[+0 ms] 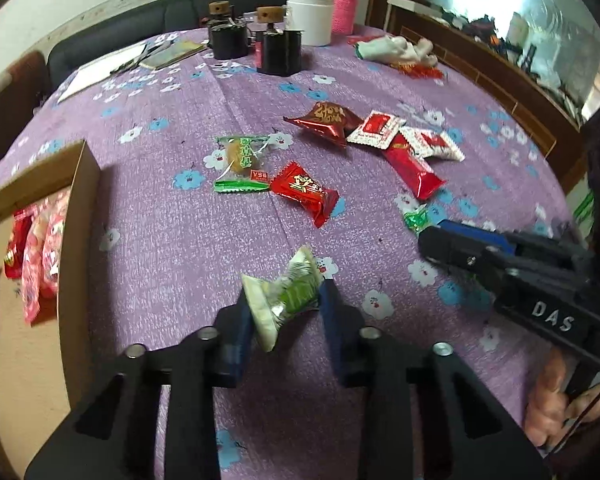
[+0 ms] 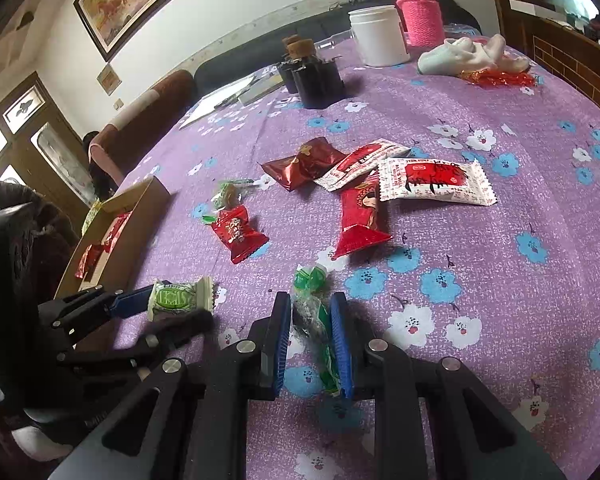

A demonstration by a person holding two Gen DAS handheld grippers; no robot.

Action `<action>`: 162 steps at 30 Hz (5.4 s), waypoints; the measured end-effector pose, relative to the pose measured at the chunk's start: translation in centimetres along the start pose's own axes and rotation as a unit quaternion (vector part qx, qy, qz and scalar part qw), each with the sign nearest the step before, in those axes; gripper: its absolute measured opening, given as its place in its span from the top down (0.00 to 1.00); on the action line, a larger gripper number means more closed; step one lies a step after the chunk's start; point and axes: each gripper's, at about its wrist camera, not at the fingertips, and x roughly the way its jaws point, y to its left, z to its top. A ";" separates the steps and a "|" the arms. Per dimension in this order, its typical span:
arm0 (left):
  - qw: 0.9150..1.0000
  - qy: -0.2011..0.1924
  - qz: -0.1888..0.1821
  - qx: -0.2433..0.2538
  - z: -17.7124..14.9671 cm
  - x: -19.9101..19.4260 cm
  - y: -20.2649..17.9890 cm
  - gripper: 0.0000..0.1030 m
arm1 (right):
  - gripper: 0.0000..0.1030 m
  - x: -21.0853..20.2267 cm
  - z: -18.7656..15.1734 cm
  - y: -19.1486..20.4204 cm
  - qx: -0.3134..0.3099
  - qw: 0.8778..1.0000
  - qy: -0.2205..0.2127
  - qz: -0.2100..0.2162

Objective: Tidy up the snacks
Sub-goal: 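Carry both held green candies over the cardboard tray, then open both tools to drop the candies into the tray, then grasp small red candy with right tool while left tool approaches clear yellow candy, then grasp clear yellow candy with left tool while right tool holds red candy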

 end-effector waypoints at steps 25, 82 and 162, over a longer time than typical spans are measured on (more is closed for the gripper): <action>0.992 -0.071 -0.043 -0.099 -2.0 -7.8 1.7 0.81 | 0.81 -5.3 -0.3 4.3 -0.021 0.998 -0.043 0.031; 0.943 -0.023 0.093 -0.317 -6.7 -6.8 24.6 0.79 | 0.78 10.4 0.9 28.3 -0.185 0.976 0.085 0.073; 0.986 0.005 0.001 -0.167 7.3 2.8 6.3 0.29 | 0.78 4.5 4.2 3.7 -0.030 0.999 0.005 -0.044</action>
